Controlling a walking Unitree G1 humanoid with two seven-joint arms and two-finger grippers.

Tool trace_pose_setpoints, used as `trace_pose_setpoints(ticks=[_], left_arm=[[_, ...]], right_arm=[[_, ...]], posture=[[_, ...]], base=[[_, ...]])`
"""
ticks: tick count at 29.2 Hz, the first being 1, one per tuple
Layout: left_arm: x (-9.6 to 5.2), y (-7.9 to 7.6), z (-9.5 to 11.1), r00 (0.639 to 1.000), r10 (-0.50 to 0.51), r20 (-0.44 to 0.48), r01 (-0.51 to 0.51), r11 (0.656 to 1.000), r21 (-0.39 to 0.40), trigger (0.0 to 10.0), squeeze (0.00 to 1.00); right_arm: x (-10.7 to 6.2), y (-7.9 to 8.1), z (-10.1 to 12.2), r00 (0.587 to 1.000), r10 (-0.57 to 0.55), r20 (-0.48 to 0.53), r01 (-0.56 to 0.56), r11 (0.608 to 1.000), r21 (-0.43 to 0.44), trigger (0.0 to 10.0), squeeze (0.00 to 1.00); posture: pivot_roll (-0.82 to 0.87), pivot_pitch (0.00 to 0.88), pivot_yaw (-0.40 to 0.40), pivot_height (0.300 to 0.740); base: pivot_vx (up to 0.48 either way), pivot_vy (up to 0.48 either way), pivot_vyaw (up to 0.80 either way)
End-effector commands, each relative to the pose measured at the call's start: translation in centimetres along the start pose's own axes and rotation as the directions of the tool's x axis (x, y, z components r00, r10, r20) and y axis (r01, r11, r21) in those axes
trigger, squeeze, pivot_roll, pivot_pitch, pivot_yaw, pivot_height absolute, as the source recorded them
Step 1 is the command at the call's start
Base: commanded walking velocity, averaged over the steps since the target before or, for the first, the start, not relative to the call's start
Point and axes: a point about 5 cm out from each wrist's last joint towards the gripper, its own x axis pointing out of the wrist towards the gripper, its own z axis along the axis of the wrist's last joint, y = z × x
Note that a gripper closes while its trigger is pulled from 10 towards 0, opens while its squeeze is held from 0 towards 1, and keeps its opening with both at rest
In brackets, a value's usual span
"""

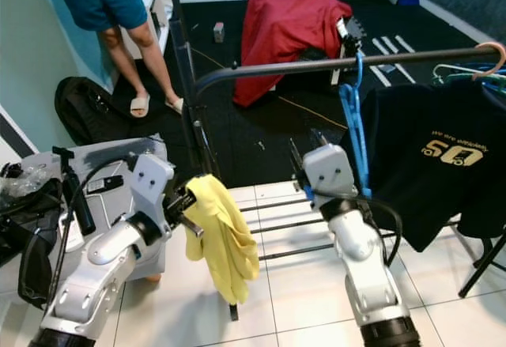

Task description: Hang hanger

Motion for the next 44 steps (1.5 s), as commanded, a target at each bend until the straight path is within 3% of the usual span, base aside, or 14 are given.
trace_pose_setpoints(ticks=[1, 2, 4, 7, 9, 12, 18, 19, 22, 23, 24, 34, 44], left_arm=[[-0.4, 0.2, -0.7, 0.999, 0.045, -0.013, -0.045, 0.998, -0.038, 10.0, 0.0], [-0.4, 0.2, -0.7, 0.999, 0.045, -0.013, -0.045, 0.998, -0.038, 10.0, 0.0], [-0.8, 1.0, -2.1, 0.99, 0.119, -0.081, -0.123, 0.991, -0.052, 10.0, 0.0], [-1.4, 2.3, -4.1, 0.954, 0.232, -0.189, -0.244, 0.969, -0.044, 10.0, 0.0], [-1.4, 2.3, -4.1, 0.954, 0.232, -0.189, -0.244, 0.969, -0.044, 10.0, 0.0], [-2.2, 3.0, -5.5, 0.915, 0.314, -0.251, -0.331, 0.943, -0.027, 10.0, 0.0], [-3.8, 2.9, -7.3, 0.884, 0.339, -0.322, -0.361, 0.932, -0.01, 10.0, 0.0], [-4.0, 2.8, -7.8, 0.877, 0.339, -0.341, -0.363, 0.932, -0.007, 10.0, 0.0], [-4.2, 2.8, -8.1, 0.871, 0.341, -0.353, -0.366, 0.931, -0.003, 10.0, 0.0], [-4.3, 2.5, -8.7, 0.864, 0.346, -0.366, -0.362, 0.932, 0.028, 10.0, 0.0], [-4.3, 2.5, -8.8, 0.862, 0.348, -0.368, -0.362, 0.932, 0.033, 10.0, 0.0], [-4.3, 2.5, -8.9, 0.864, 0.349, -0.364, -0.368, 0.929, 0.016, 10.0, 0.0], [-4.1, 2.9, -9.4, 0.838, 0.39, -0.381, -0.425, 0.905, -0.008, 10.0, 0.0]], right_arm=[[-1.4, 2.2, -2.2, 0.992, 0.067, -0.105, -0.064, 0.997, 0.032, 10.0, 0.0], [-1.4, 2.2, -2.2, 0.992, 0.067, -0.105, -0.064, 0.997, 0.032, 10.0, 0.0], [-2.8, 3.8, -5.2, 0.953, 0.113, -0.282, -0.073, 0.986, 0.149, 10.0, 0.0], [-4.4, 4.9, -7.6, 0.878, 0.117, -0.463, 0.024, 0.957, 0.288, 10.0, 0.0], [-4.4, 4.9, -7.6, 0.878, 0.117, -0.463, 0.024, 0.957, 0.288, 10.0, 0.0], [-5.0, 5.1, -9.7, 0.815, 0.077, -0.574, 0.153, 0.927, 0.342, 10.0, 0.0], [-4.5, 5.3, -9.7, 0.818, 0.096, -0.567, 0.144, 0.92, 0.364, 10.0, 0.0], [-4.9, 5.6, -10.2, 0.793, 0.115, -0.598, 0.15, 0.915, 0.374, 10.0, 0.0], [-5.3, 5.8, -10.5, 0.771, 0.13, -0.623, 0.156, 0.911, 0.383, 10.0, 0.0], [-6.4, 5.8, -11.5, 0.717, 0.134, -0.684, 0.188, 0.908, 0.375, 10.0, 0.0], [-6.6, 5.7, -11.7, 0.706, 0.131, -0.696, 0.199, 0.906, 0.373, 10.0, 0.0], [-6.5, 5.4, -12.1, 0.703, 0.115, -0.702, 0.176, 0.928, 0.329, 10.0, 0.0], [-6.4, 4.9, -12.7, 0.684, 0.121, -0.719, 0.223, 0.904, 0.364, 10.0, 0.0]], posture=[[-0.06, 0.109, 0.021, 0.74], [-0.06, 0.109, 0.021, 0.74], [-0.06, 0.113, 0.019, 0.74], [-0.05, 0.116, 0.015, 0.74], [-0.05, 0.116, 0.015, 0.74], [-0.04, 0.117, 0.01, 0.74], [-0.05, 0.12, 0.009, 0.74], [-0.05, 0.124, 0.007, 0.74], [-0.05, 0.124, 0.007, 0.74], [-0.05, 0.131, 0.0, 0.74], [-0.05, 0.132, 0.0, 0.74], [-0.06, 0.133, 0.005, 0.74], [-0.07, 0.122, -0.007, 0.74]], base=[[0.0, 0.0, 0.0], [0.0, 0.0, 0.0], [0.0, 0.0, 0.0], [0.0, 0.0, 0.0], [0.0, 0.0, 0.0], [0.0, 0.0, 0.0], [0.0, 0.0, 0.0], [0.0, 0.0, 0.0], [0.0, 0.0, -0.39], [0.0, 0.0, -0.8], [0.0, 0.0, -0.8], [0.0, 0.0, -0.8], [0.0, 0.0, -0.8]])
